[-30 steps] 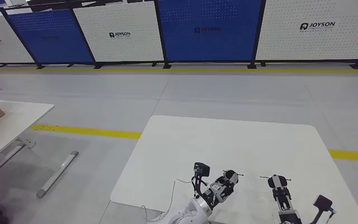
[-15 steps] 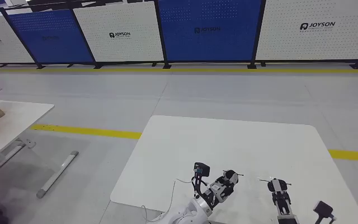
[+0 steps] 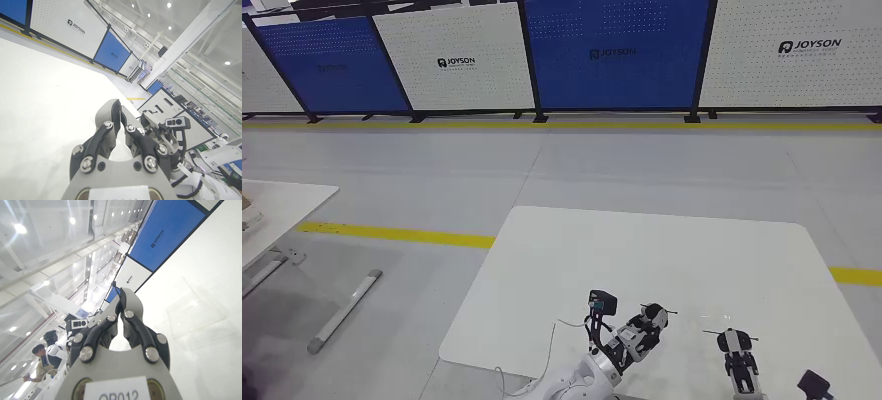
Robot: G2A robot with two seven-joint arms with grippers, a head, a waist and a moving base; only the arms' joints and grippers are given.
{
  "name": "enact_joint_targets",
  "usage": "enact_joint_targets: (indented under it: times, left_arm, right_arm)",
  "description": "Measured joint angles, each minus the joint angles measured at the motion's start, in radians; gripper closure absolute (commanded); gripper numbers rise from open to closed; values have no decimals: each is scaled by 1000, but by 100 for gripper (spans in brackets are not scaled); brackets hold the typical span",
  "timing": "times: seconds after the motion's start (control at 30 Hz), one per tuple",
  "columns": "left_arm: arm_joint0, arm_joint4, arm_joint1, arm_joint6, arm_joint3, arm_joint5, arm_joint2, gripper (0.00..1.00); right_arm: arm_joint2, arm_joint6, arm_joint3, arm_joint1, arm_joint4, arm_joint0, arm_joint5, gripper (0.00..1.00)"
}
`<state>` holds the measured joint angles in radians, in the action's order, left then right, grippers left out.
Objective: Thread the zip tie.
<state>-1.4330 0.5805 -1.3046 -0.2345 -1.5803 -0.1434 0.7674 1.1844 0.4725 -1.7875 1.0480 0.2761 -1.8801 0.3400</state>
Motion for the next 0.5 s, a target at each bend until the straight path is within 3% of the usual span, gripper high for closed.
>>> enact_joint_targets:
  times: [0.33,0.5]
  left_arm:
    - [0,0,0,0,0,0,0,100]
    - [0,0,0,0,0,0,0,100]
  right_arm:
    - [-54,-32,-46,12,-42,45,0,100]
    - [-121,15,20,27,-31,118,0,100]
